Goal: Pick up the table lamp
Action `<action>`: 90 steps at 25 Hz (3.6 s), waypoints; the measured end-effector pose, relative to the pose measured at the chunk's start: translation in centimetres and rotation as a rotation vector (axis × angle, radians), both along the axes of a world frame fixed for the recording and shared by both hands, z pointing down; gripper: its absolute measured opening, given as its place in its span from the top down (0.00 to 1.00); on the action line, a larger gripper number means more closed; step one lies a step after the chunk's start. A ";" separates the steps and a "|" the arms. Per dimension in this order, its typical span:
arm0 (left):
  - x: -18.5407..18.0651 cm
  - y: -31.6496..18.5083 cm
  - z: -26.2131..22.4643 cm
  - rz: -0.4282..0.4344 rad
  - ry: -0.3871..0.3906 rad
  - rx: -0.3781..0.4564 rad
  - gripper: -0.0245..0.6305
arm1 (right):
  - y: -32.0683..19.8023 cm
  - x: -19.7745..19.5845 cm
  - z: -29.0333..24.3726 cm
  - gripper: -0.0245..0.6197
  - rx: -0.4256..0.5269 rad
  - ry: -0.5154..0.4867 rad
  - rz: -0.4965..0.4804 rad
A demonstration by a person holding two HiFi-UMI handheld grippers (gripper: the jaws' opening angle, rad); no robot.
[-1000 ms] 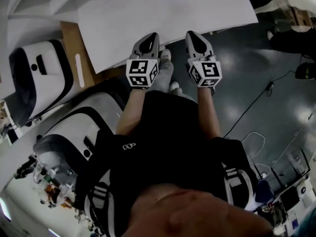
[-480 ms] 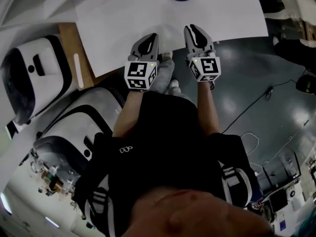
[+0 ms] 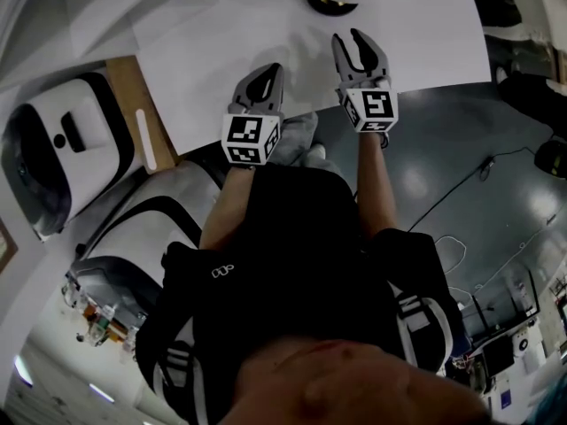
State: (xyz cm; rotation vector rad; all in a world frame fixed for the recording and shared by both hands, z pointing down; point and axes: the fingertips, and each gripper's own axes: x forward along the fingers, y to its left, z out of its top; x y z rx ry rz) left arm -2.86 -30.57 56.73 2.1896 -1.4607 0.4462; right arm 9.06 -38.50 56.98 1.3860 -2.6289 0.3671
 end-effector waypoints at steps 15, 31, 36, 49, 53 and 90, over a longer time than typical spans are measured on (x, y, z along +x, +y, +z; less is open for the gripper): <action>-3.2 -5.3 0.6 0.040 -0.031 -0.001 0.95 | -8.5 -1.7 3.3 0.72 0.002 0.111 0.063; -6.4 -6.2 1.0 -0.001 -0.043 -0.012 0.95 | -12.3 -2.9 3.6 0.79 0.079 0.172 0.129; -5.8 -6.4 0.6 0.007 -0.032 0.000 0.95 | -12.6 -2.7 3.5 0.79 0.024 0.175 0.140; -4.1 -6.4 -1.8 0.026 0.023 0.060 0.95 | -8.1 -3.6 2.1 0.80 -0.091 0.194 0.109; -4.8 -5.4 -4.1 0.017 0.047 0.095 0.95 | -4.7 -5.4 -0.8 0.80 -0.095 0.187 0.075; -6.1 -6.8 -17.8 -0.035 0.184 0.411 0.95 | -1.7 -6.7 -18.7 0.80 0.068 0.032 0.035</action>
